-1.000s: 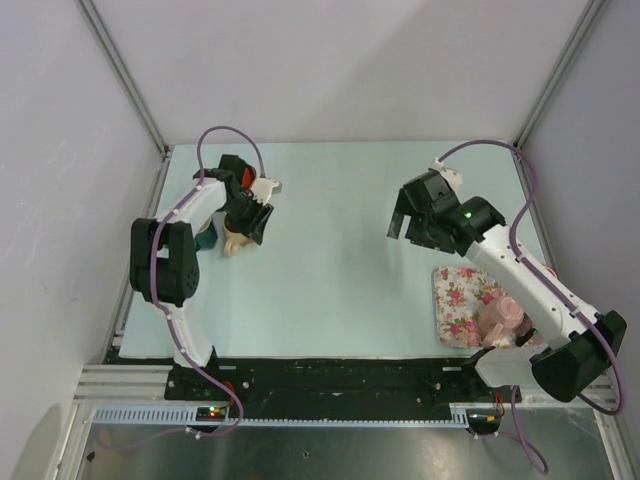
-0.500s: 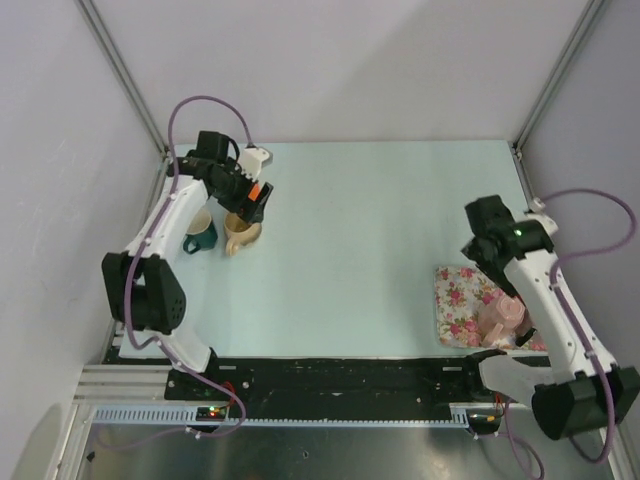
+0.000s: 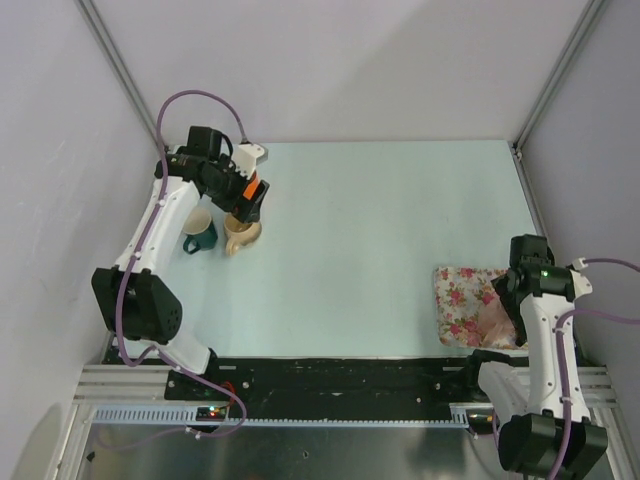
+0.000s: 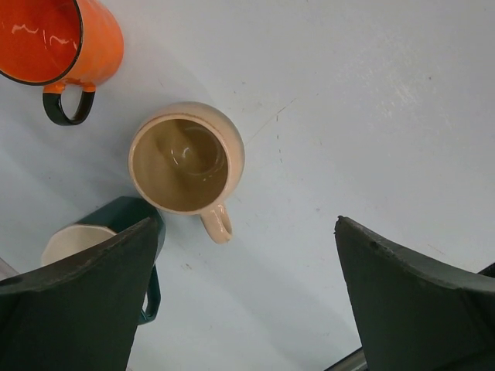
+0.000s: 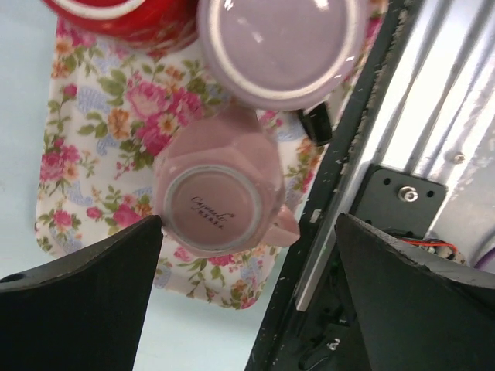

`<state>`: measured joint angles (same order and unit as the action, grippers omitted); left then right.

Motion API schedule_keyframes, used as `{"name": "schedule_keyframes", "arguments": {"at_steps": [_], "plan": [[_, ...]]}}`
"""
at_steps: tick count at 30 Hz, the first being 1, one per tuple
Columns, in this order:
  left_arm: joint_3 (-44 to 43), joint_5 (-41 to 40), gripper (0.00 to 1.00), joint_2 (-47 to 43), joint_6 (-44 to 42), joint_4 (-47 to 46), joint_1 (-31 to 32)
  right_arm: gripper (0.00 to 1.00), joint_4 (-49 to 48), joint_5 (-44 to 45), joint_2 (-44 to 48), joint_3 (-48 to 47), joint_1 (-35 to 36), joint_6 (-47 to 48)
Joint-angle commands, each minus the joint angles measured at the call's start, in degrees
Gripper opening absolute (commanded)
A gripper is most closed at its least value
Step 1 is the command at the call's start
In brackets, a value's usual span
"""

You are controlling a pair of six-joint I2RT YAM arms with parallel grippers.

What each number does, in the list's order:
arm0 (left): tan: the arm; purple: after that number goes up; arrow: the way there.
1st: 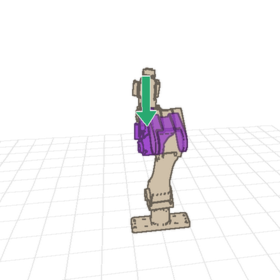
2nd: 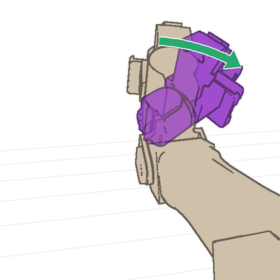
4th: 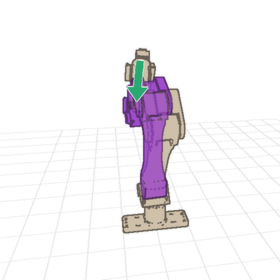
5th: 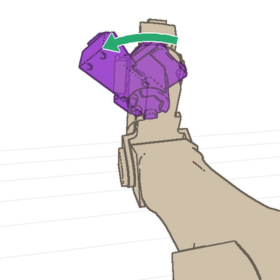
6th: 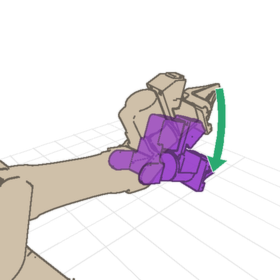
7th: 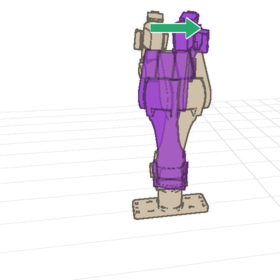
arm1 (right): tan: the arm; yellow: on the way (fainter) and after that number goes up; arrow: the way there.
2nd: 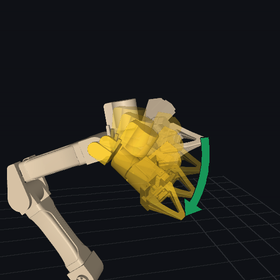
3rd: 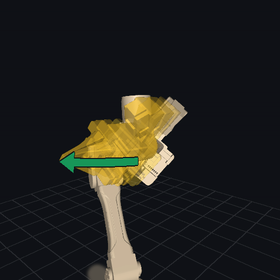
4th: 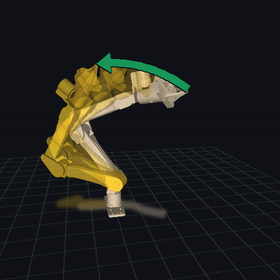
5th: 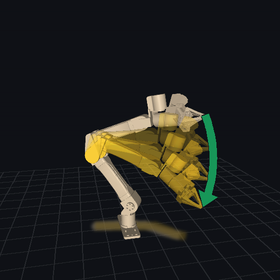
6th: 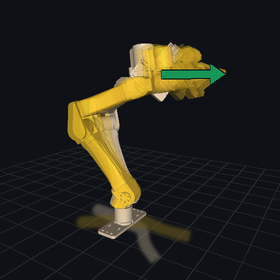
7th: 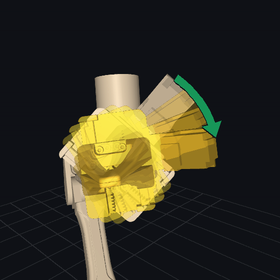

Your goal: Turn the mug right side up

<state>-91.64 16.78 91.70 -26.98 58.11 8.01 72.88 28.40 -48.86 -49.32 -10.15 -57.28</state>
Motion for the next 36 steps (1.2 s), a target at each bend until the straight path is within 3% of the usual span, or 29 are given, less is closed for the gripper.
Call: {"name": "schedule_keyframes", "arguments": {"at_steps": [1,14,20,30,36], "plan": [[-1.5,0.9,1.0,-3.0,-0.2,0.9,-0.2,0.99,-6.1,-7.8,-0.4,0.7,-0.3,3.5],[-1.1,1.8,1.0,-3.0,-0.9,1.0,-0.3,0.95,-12.6,-13.5,-4.1,1.2,11.4,-0.5],[-0.7,2.2,1.0,-3.0,-1.3,0.9,-0.4,0.94,-16.2,-13.9,-6.3,1.2,13.6,1.8],[-0.8,4.0,1.0,-4.3,-1.3,1.0,-0.5,0.87,-3.7,-4.4,-8.7,0.2,17.1,-6.1],[-0.7,5.1,1.0,-5.7,-1.7,0.9,-0.4,0.91,4.1,-1.2,-11.0,-8.4,22.3,-7.0]]}}
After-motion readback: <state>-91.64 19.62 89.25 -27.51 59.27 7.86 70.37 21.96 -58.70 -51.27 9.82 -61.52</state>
